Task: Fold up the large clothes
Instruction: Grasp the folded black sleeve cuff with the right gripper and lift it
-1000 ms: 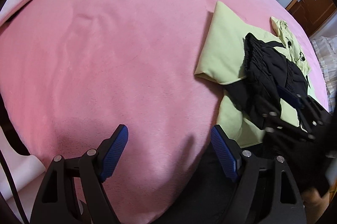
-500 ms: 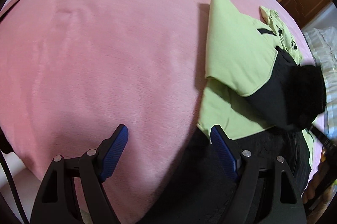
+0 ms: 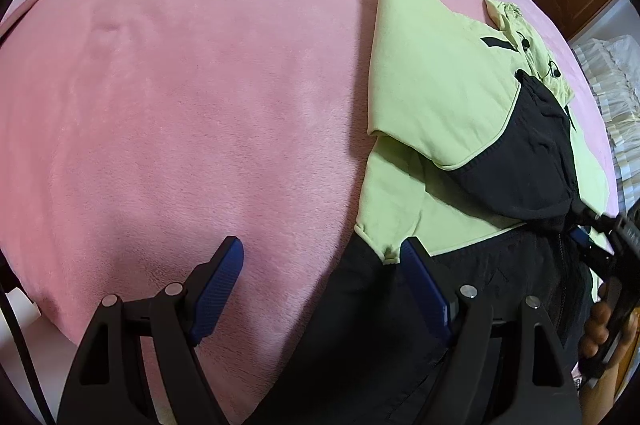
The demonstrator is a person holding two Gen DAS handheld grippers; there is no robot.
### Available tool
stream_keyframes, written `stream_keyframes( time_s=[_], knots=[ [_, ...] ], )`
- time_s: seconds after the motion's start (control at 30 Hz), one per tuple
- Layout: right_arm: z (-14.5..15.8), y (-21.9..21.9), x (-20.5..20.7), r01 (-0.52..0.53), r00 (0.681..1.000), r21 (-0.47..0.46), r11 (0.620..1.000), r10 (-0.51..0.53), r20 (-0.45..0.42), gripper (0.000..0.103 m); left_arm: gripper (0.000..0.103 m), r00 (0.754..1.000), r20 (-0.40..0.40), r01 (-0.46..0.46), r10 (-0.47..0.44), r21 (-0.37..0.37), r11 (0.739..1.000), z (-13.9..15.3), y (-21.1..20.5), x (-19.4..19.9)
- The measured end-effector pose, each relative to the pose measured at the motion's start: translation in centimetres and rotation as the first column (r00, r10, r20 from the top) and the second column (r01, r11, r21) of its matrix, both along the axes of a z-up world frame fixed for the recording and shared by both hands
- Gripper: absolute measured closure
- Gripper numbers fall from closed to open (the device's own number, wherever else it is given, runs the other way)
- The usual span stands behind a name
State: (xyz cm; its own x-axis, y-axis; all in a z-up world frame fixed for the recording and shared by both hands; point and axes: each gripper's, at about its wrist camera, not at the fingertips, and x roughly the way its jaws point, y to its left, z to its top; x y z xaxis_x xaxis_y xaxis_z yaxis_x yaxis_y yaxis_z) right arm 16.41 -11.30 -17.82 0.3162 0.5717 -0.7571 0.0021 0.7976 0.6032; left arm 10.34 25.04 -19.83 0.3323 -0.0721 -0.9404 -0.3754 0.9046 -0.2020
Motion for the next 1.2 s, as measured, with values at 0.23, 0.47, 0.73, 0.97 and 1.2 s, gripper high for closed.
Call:
stream_keyframes(
  time_s=[0.23,0.47,0.73,0.97,1.2],
  knots=[
    [-0.5,-1.7,0.5,0.067,0.997,0.169,0.983,-0.059,-0.049,0.038,0.024,1.0,-0.008,0.002,-0.002,0.007,1.0,-0.3,0.1,0.3],
    [0.2,-1.1,1.4,0.051,0.998,0.018,0.999,-0.05,-0.032,0.047,0.024,0.999,0.011,0.032,-0.032,0.028,0.999,-0.1,-0.9,1.6],
    [9.5,6.0,0.5,-0.119,0.935,-0.4,0.909,0.238,0.262,0.094,0.024,0.996,0.071,0.047,-0.054,0.104,0.993,2.3,-1.4,4.3],
    [15.6,3.8,1.5,0.03,0.867,-0.481,0.876,0.217,0.449,0.094,0.024,0.993,0.1,0.06,-0.07,0.102,0.993,3.2,-1.5,6.2],
    [5.7,-4.7,4.9,0.121,0.98,-0.493,0.862,-0.024,0.198,0.089,0.024,0.99,0.082,0.105,-0.111,0.075,0.992,2.6,-1.0,9.5]
  ],
)
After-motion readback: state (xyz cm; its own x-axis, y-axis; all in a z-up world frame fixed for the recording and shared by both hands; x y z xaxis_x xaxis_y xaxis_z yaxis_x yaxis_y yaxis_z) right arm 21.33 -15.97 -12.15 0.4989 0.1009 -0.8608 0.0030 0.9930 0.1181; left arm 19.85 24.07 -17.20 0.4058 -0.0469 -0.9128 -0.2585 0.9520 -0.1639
